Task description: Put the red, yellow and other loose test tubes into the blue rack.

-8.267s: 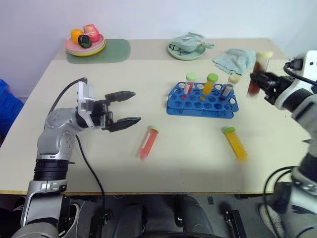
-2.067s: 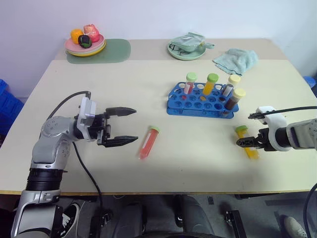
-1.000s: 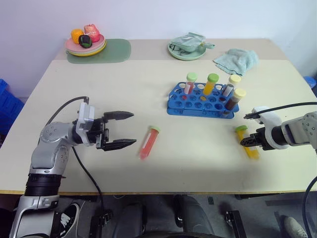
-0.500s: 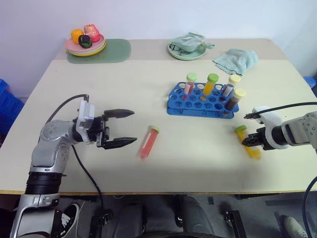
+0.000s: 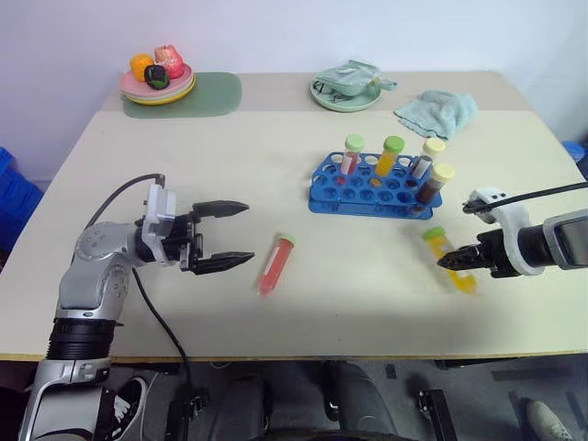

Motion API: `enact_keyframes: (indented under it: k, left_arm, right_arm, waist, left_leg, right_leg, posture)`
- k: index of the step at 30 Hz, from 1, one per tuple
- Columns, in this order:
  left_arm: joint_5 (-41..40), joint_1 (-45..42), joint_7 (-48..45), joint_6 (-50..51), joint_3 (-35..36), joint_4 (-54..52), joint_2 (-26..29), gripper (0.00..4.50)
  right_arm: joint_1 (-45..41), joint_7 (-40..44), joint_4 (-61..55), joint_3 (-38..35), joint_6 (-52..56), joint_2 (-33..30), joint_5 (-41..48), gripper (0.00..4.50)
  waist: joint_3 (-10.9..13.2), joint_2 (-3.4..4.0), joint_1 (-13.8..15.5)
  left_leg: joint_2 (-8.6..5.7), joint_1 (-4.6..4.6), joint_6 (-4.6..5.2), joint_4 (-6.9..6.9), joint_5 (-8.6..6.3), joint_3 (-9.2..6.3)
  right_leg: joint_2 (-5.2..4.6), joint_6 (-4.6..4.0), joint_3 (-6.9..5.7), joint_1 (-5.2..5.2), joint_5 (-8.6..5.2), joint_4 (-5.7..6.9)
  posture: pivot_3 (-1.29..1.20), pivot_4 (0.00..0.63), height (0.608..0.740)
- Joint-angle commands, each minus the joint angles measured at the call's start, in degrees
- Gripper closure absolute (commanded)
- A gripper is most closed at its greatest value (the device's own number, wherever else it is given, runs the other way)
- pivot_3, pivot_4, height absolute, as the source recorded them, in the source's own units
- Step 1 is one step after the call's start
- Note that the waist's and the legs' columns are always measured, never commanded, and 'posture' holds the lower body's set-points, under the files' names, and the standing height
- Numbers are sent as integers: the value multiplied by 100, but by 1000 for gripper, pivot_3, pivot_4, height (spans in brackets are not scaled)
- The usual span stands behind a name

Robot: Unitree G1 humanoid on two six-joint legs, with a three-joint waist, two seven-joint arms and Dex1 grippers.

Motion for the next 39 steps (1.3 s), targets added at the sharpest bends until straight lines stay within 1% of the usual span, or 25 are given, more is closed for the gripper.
enact_keyframes:
  k: [1, 2, 4, 6, 8, 9, 12, 13, 15, 18, 20, 24, 28, 33, 39]
  left_arm:
    - [-37, -188, -29, -176, 83, 99, -34, 0]
    - [-22, -231, -42, -209, 83, 157, -40, 0]
    - [-13, -309, -34, -268, 109, 270, -58, 0]
    - [13, -352, -20, -359, 126, 347, -68, 0]
    - [33, -388, 26, -450, 147, 433, -91, 0]
    - [42, -400, 25, -492, 148, 464, -91, 0]
    - [61, -438, -20, -579, 125, 559, -75, 0]
    - [68, -458, -27, -595, 114, 578, -69, 0]
    - [66, -522, 44, -556, 104, 579, -70, 0]
    - [80, -618, 134, -541, 123, 620, -83, 0]
    - [40, -690, 198, -531, 169, 666, -112, 0]
    - [43, -742, 254, -481, 127, 614, -102, 0]
    - [54, -748, 276, -462, 97, 591, -87, 0]
    - [49, -740, 275, -447, 106, 575, -55, 0]
    - [33, -669, 312, -394, 105, 455, -49, 0]
  right_arm:
    - [91, -149, -615, -882, -178, 474, 181, 3713]
    - [208, -273, -811, -1096, -514, 732, 113, 3713]
    - [513, -507, -1256, -1266, -1074, 1080, -147, 3713]
    - [742, -792, -1617, -1332, -1909, 1538, -558, 3713]
    - [888, -1116, -1864, -1355, -2388, 2031, -754, 3713]
    - [994, -1304, -2019, -1281, -2916, 2353, -1052, 3713]
    - [1063, -1965, -2214, -1055, -3818, 3228, -1661, 3713]
    - [1047, -2120, -2195, -950, -4106, 3464, -1886, 3713]
    - [944, -2721, -2000, -818, -4675, 4081, -2400, 3713]
    - [904, -3012, -1822, -289, -5700, 4580, -3251, 3713]
    - [842, -3223, -1642, -70, -6163, 4933, -3586, 3713]
    - [767, -3512, -1072, 166, -7033, 5383, -4231, 3713]
    - [717, -3539, -403, 233, -7776, 5748, -4487, 3713]
    - [764, -3557, 330, 286, -8662, 5926, -4885, 3713]
    - [926, -3485, 879, 289, -9271, 5975, -5057, 3713]
  waist:
    - [0, -1, 8]
    - [-1, -2, 8]
    - [-1, -2, 29]
    - [-1, -3, 38]
    - [-1, -4, 17]
    - [-1, -3, 12]
    - [-2, -3, -7]
    - [-2, -3, -14]
    - [-2, -3, -18]
    - [-2, -2, -10]
    - [-2, -2, -27]
    - [-2, -2, -47]
    - [-2, -2, -56]
    - [-2, -1, -64]
    - [-2, -1, -67]
  left_leg:
    - [0, 0, 0, 1, 0, 0]
    - [0, 0, 0, 1, 0, 0]
    - [-2, -2, -1, 1, 1, -1]
    - [-3, -5, -2, 1, 1, -2]
    - [-5, -3, -2, 3, 1, -1]
    - [-5, -2, -3, 2, 1, -1]
    - [-4, 0, -4, 1, 2, -1]
    - [-4, -1, -4, 1, 2, 1]
    - [-4, 0, -5, 1, 2, 0]
    - [-5, 0, -7, 1, 4, 3]
    - [-7, 0, -7, 1, 4, 5]
    - [-7, 2, -7, 0, 4, 5]
    - [-7, 3, -8, 0, 4, 5]
    - [-7, 3, -8, -2, 5, 5]
    - [-6, 4, -8, -2, 5, 5]
  right_leg:
    - [0, 0, 0, 0, 0, 0]
    - [-1, 0, 0, 1, 0, 1]
    - [-4, 0, 0, 2, 0, 2]
    - [-6, 1, -2, 2, 0, 2]
    - [-7, 1, -2, 1, 0, 3]
    - [-7, 1, -2, 2, 0, 3]
    - [-3, 1, -2, -1, 0, 8]
    - [-3, 1, -2, -3, 0, 8]
    - [-2, 1, -2, -2, 0, 8]
    - [-1, 0, -2, -2, 0, 9]
    - [-2, 0, -2, -1, 0, 9]
    - [-1, 0, -3, -2, 0, 9]
    - [-1, 0, -3, -1, 0, 9]
    - [0, 0, -3, -1, 0, 10]
    - [-1, 0, -3, -1, 0, 10]
  posture:
    - [0, 150, 740]
    - [0, 150, 740]
    - [0, 150, 740]
    - [0, 150, 740]
    - [0, 150, 740]
    - [0, 150, 740]
    - [0, 150, 740]
    - [0, 150, 740]
    - [0, 150, 740]
    - [0, 150, 740]
    - [0, 150, 740]
    - [0, 150, 740]
    - [0, 150, 740]
    - [0, 150, 740]
    - [0, 150, 740]
